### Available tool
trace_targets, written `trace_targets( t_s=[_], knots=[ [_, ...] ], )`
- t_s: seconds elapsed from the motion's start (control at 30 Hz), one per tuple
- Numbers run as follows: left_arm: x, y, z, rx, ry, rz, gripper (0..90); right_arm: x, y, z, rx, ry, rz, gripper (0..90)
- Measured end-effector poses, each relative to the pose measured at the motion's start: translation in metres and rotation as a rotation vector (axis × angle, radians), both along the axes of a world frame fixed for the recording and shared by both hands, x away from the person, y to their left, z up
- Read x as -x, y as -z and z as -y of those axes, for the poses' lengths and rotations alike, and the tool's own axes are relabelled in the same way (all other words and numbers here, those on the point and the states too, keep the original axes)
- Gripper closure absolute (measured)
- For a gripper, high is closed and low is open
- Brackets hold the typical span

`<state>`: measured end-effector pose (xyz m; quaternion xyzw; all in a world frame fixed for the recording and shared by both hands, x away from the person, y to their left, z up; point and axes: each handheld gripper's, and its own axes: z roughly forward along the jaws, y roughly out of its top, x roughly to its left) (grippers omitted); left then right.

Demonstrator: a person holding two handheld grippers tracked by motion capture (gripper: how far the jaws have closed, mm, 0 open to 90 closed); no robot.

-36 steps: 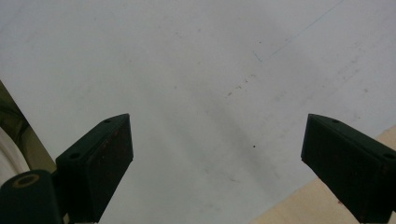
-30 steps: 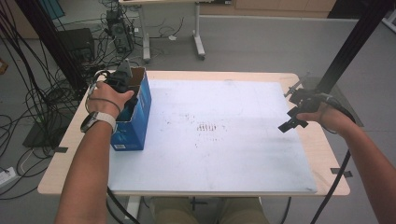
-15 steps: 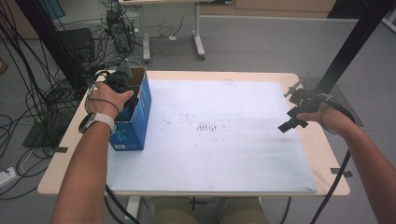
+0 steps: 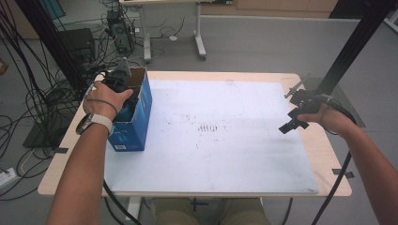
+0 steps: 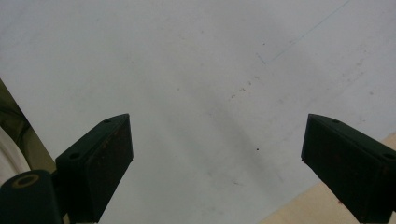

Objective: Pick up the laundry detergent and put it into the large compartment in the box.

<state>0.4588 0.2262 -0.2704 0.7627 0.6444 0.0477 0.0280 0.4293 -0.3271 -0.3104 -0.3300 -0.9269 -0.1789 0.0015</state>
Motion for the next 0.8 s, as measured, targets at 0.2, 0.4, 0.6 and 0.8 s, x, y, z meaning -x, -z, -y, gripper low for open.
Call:
trace_targets(
  t_s=[0.2, 0.4, 0.6, 0.8],
  knots=[
    [0.003, -0.004, -0.002, 0.011, 0.013, 0.015, 27.2, 0.001, 0.0, 0.001, -0.002, 0.005, -0.001, 9.0],
    [0.005, -0.009, 0.0, -0.012, 0.027, 0.02, 24.8, 0.002, -0.001, 0.001, -0.002, 0.0, 0.002, 9.0],
    [0.008, -0.016, 0.001, -0.014, 0.039, 0.03, 19.9, 0.003, -0.001, 0.001, -0.005, 0.001, 0.005, 9.0],
    [0.01, -0.025, 0.003, -0.02, 0.048, 0.047, 10.4, 0.003, -0.001, 0.001, -0.002, -0.005, 0.006, 9.0]
  ],
)
